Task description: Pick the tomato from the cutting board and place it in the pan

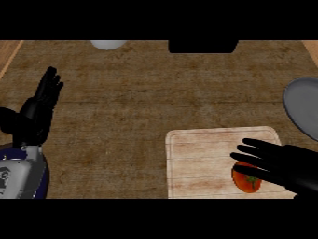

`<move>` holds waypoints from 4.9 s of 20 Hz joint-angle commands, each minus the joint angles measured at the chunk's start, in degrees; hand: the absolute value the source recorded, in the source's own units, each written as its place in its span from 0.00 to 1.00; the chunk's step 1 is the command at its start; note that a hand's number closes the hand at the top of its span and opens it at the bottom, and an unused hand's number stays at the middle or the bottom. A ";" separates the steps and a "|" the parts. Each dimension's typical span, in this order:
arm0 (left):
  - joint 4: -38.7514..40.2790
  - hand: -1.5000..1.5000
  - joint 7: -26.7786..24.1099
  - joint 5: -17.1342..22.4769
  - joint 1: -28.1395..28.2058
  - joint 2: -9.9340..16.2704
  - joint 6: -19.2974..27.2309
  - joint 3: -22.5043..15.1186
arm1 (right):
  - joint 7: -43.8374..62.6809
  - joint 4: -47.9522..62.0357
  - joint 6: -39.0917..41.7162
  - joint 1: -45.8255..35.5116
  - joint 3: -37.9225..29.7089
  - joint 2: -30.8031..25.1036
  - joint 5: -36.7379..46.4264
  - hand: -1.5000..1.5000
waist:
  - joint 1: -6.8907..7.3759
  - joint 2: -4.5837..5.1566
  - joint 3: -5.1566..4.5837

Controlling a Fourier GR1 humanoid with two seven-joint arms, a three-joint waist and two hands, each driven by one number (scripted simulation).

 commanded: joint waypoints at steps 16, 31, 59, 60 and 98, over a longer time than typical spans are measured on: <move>-1.12 0.50 2.59 -2.09 -0.69 -1.21 -2.86 3.32 | -0.20 7.41 -1.26 -1.64 1.48 11.12 19.66 0.00 | 0.04 0.00 0.01; 0.79 0.50 -4.03 -4.05 3.37 -5.26 -3.12 2.77 | -7.50 17.15 -9.79 -1.93 5.38 15.86 28.22 1.00 | 0.10 0.03 0.01; -1.69 0.50 2.47 -3.54 -0.37 -3.23 -4.52 4.21 | 80.36 9.73 -16.35 -21.96 -19.71 42.55 27.37 1.00 | 1.07 -0.20 -0.04; -0.51 0.50 -0.03 -3.19 0.79 -2.86 -5.29 4.93 | 82.08 9.81 -18.93 -22.76 -19.10 42.56 26.64 1.00 | 1.02 -0.05 -0.04; 0.23 0.50 0.52 -4.66 -2.69 -5.27 -4.98 3.15 | 36.33 85.91 -37.63 -36.08 -61.34 5.64 -5.58 0.00 | 3.31 1.77 0.60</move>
